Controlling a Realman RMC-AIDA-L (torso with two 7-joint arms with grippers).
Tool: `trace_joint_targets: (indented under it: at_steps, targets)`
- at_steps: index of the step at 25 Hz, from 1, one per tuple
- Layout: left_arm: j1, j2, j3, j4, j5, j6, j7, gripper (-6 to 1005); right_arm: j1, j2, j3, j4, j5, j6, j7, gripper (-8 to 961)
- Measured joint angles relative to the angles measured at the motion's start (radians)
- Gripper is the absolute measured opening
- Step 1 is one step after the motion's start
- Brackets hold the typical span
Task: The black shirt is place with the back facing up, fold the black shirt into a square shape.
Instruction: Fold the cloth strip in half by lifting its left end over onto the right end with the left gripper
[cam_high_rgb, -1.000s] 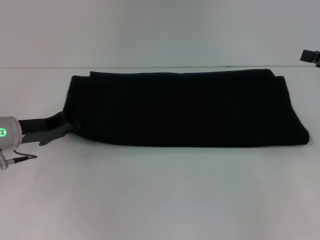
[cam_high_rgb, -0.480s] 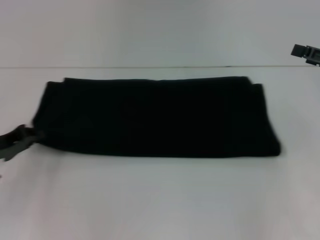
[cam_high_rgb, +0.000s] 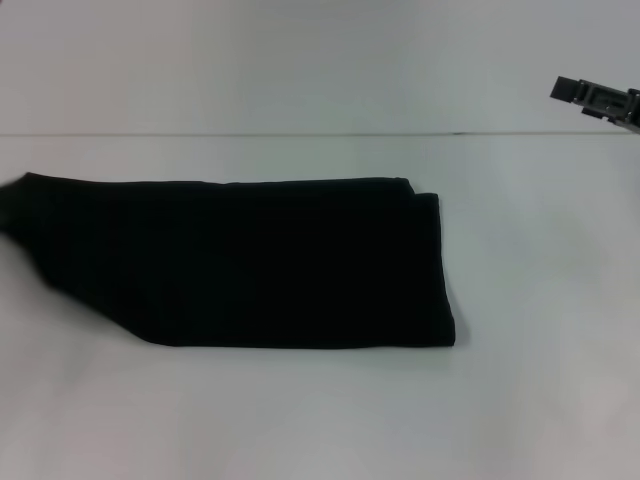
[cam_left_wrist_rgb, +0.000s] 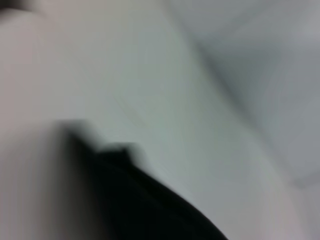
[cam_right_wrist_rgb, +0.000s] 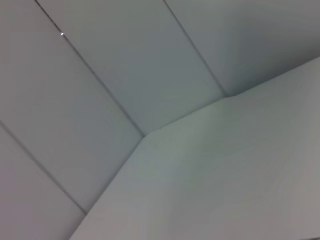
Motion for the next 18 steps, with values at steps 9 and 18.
trace_joint_targets:
  at_steps: [9, 18]
  targets:
    - [-0.343, -0.085, 0.279, -0.298, -0.174, 0.079, 0.123, 55, -0.079, -0.037, 0.013, -0.011, 0.053, -0.072, -0.035, 899]
    - [-0.571, -0.174, 0.452, -0.71, -0.23, -0.426, 0.337, 67, -0.14, -0.079, 0.02, -0.012, 0.081, -0.144, -0.067, 899]
